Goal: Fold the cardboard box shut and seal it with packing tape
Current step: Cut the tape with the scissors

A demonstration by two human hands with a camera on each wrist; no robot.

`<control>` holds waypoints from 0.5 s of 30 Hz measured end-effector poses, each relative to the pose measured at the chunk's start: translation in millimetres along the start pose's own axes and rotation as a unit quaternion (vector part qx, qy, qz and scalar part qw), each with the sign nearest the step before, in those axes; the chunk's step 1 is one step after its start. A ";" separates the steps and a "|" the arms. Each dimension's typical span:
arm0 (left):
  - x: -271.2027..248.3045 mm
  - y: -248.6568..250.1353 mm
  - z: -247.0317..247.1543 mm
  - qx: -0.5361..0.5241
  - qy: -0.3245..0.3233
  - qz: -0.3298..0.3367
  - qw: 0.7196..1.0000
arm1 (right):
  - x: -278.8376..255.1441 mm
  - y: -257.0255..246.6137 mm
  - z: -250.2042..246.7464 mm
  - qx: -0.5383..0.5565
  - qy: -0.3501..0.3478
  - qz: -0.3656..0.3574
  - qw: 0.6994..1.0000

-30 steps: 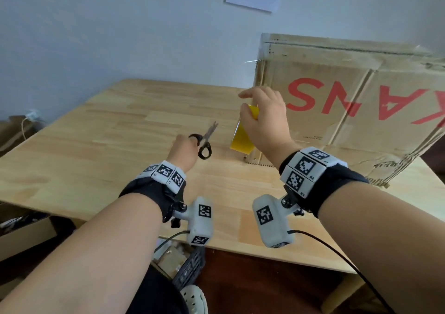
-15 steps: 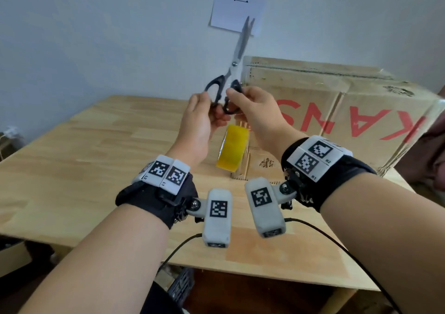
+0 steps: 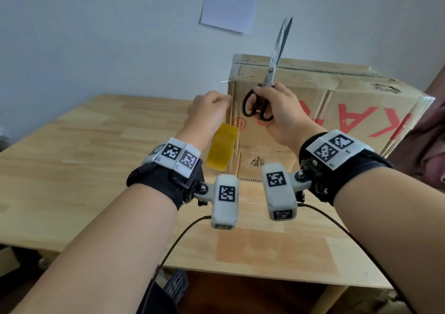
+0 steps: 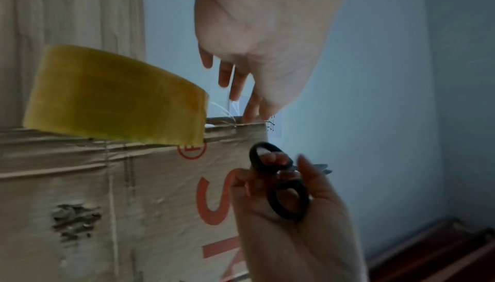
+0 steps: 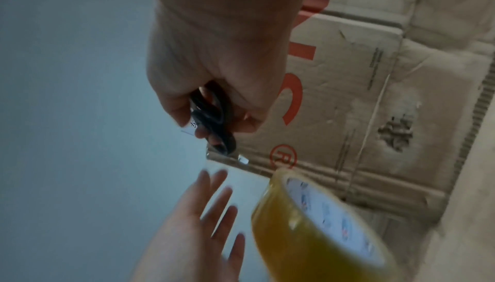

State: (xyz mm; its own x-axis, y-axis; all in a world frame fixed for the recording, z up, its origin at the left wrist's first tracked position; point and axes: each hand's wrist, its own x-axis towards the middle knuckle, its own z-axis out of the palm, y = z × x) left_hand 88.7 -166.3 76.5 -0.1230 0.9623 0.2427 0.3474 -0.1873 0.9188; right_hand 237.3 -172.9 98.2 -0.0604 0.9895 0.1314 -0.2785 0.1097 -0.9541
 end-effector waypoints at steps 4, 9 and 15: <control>2.8 -10.8 -1.4 0.024 -0.002 -0.064 0.998 | 0.1 -11.2 -21.3 -0.006 0.002 0.040 0.999; -1.4 -8.7 5.3 0.065 -0.089 -0.147 0.983 | -10.8 -17.3 -36.7 -0.177 -0.059 0.046 0.981; -5.9 -11.0 8.6 0.059 -0.089 -0.171 0.979 | -25.0 -24.4 -44.8 -0.331 -0.166 0.069 0.927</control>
State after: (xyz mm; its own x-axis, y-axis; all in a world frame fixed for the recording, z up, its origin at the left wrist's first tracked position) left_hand 93.6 -168.2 62.4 -0.0903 0.9859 -0.1410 0.4202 0.1661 0.8921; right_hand 288.5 -196.2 106.1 -0.3735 0.9271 -0.0324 0.3950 0.1273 -0.9098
